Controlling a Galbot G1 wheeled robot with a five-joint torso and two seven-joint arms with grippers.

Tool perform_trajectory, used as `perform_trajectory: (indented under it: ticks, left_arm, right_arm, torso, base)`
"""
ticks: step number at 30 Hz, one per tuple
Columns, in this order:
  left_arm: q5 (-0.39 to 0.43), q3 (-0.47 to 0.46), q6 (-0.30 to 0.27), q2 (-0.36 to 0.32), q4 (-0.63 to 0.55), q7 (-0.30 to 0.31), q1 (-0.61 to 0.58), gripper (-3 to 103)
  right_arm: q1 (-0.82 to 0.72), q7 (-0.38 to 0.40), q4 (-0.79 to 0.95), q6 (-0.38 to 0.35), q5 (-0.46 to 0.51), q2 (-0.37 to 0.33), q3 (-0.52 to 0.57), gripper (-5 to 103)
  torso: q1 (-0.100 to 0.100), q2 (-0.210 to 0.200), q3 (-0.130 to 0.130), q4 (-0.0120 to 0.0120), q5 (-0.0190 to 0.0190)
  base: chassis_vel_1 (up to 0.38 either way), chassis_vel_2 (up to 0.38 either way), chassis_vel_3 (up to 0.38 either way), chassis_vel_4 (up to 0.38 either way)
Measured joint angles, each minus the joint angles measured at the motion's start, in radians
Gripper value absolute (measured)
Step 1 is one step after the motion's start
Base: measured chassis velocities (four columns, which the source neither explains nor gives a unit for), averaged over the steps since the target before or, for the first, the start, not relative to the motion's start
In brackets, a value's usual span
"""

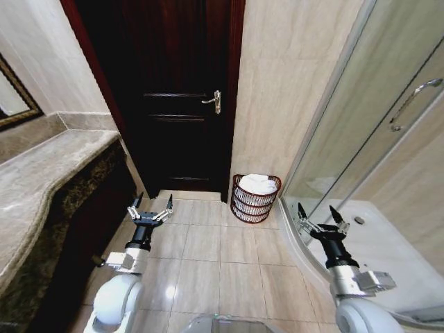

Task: Discard the used towel into the hamper.

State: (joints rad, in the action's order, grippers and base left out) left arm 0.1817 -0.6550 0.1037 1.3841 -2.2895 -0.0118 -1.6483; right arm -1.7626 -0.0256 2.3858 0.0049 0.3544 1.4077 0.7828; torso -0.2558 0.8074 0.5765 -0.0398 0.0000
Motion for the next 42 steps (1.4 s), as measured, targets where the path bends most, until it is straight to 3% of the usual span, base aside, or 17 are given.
perform_trajectory:
  ticks: [42]
  left_arm:
    - [-0.024,0.005,-0.017,0.008,-0.025,0.0,0.015,100]
  right_arm:
    - [0.03,0.001,0.005,-0.021,-0.005,0.0,0.0,100]
  torso:
    - [-0.086,0.196,0.11,0.0,0.0]
  base:
    - [0.0,0.0,0.0,0.0]
